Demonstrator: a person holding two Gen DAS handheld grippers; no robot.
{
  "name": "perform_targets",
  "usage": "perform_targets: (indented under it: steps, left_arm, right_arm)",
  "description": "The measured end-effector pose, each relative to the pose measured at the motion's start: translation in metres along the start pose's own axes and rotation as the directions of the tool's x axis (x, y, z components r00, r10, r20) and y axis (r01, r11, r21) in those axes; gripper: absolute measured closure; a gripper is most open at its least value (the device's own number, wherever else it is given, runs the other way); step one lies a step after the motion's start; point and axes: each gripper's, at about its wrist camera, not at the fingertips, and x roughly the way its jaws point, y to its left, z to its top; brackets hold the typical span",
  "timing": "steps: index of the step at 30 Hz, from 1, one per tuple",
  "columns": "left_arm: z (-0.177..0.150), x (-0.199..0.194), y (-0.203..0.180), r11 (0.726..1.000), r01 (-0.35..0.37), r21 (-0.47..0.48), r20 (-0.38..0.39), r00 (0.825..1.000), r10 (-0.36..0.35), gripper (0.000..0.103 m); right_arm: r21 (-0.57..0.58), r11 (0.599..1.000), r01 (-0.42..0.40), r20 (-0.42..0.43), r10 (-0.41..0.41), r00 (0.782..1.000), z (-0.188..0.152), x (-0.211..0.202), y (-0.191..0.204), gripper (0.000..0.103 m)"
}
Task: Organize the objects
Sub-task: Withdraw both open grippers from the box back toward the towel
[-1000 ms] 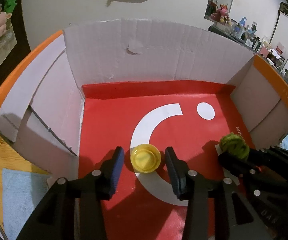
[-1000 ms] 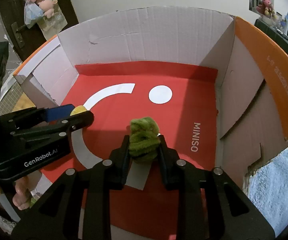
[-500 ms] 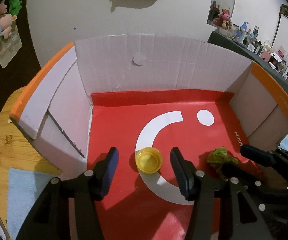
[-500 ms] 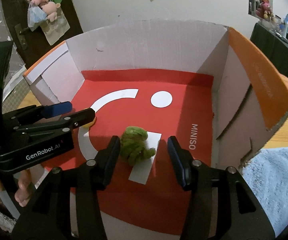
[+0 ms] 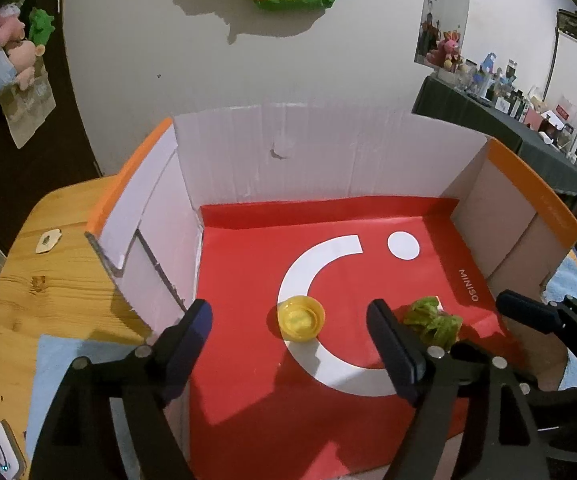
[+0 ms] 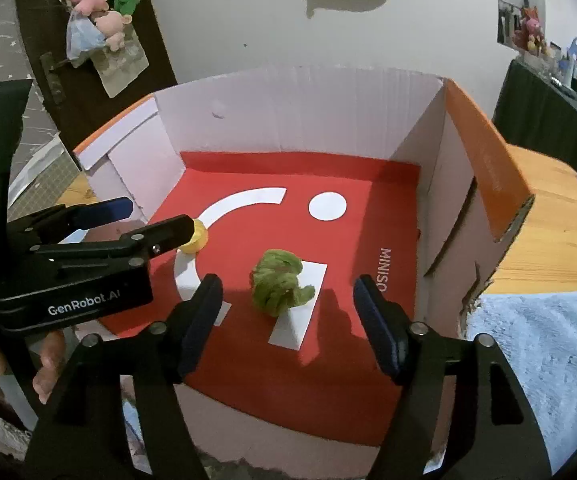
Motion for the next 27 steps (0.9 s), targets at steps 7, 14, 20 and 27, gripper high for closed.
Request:
perform_targets:
  steps: [7, 14, 20, 27]
  left_arm:
    - [-0.006, -0.013, 0.002, 1.000, -0.005, 0.000, 0.027, 1.000, 0.005, 0.013]
    - [-0.010, -0.020, 0.004, 1.000, 0.002, -0.011, 0.036, 0.999, -0.001, 0.006]
    - [-0.013, -0.028, 0.003, 1.000, 0.009, -0.013, 0.052, 0.999, -0.008, 0.002]
    - [-0.017, -0.038, 0.006, 0.999, 0.028, -0.034, 0.071, 0.997, -0.025, 0.000]
  right_arm:
    - [-0.009, 1.000, -0.005, 0.020, 0.005, 1.000, -0.003, -0.007, 0.003, 0.030]
    - [-0.002, 1.000, -0.014, 0.031, 0.014, 0.999, -0.006, -0.012, 0.003, 0.027]
    - [0.000, 1.000, -0.020, 0.046, 0.020, 0.999, -0.009, -0.018, 0.004, 0.022]
    - [-0.002, 1.000, -0.020, 0.067, 0.020, 0.998, -0.013, -0.027, 0.006, 0.014]
